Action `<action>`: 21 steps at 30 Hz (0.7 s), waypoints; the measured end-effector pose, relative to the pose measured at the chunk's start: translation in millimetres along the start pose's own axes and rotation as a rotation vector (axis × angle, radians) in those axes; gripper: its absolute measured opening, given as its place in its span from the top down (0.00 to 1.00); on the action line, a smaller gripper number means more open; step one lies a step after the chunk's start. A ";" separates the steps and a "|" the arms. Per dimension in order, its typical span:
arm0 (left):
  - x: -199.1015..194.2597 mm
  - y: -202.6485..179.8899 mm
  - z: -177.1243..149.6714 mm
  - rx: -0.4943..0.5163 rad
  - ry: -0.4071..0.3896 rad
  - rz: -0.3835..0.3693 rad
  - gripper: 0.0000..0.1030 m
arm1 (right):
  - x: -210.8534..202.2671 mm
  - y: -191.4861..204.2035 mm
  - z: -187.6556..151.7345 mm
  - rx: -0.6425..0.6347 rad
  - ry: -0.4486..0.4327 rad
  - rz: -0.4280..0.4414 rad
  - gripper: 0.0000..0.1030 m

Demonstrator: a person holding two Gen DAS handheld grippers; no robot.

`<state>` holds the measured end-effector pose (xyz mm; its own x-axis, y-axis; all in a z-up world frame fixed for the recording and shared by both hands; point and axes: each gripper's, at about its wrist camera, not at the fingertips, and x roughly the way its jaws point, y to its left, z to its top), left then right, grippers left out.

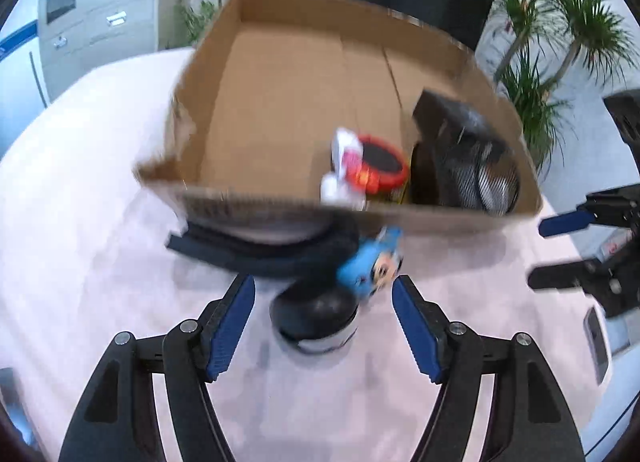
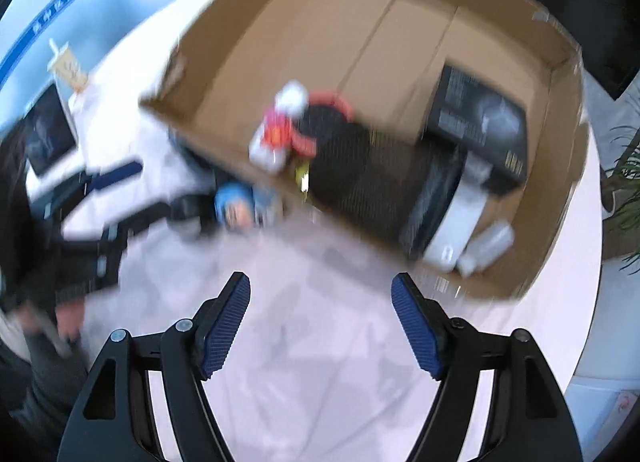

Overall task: Organize rigid objects
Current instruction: 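Grasp the black round toy with the left gripper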

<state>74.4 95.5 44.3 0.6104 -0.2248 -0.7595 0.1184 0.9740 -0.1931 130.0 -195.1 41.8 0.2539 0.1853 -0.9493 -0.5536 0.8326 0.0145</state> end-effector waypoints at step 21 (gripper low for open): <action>53.9 -47.1 -30.0 0.030 0.169 -0.202 0.40 | 78.9 41.7 -51.0 -0.204 0.131 0.106 0.29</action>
<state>78.3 36.7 -6.2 0.4324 -0.4142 -0.8009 0.2491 0.9086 -0.3354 86.5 -172.4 -48.5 0.0879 0.1857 -0.9787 -0.7234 0.6873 0.0654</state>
